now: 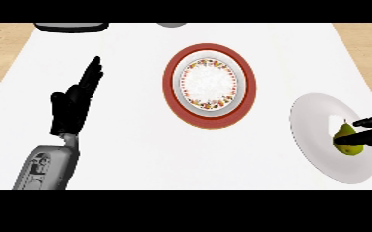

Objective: Pick the pear from the plate and place it in the plate

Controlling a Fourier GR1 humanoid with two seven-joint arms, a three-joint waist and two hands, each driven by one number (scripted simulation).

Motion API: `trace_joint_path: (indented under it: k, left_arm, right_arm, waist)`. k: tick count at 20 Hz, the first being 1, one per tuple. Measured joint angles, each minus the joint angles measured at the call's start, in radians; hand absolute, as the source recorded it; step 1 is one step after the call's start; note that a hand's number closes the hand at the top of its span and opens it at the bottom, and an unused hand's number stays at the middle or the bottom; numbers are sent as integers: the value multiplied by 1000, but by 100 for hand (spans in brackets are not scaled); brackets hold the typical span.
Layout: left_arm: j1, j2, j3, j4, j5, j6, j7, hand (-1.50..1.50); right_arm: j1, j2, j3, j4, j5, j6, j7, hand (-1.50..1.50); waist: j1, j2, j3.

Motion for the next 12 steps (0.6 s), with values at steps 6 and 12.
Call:
trace_joint_path:
  k: [6, 12]
  left_arm:
    - [0, -1, 9, -17, -8, -1, 19, 0]
    - [-13, 10, 21, -5, -13, 1, 26, 0]
  right_arm:
    - [41, 24, 97, -124, 105, -24, -81, 150]
    - [107, 13, 275, -346, 288, -98, -230, 150]
  waist:
    - [-4, -2, 1]
    - [-17, -4, 6]
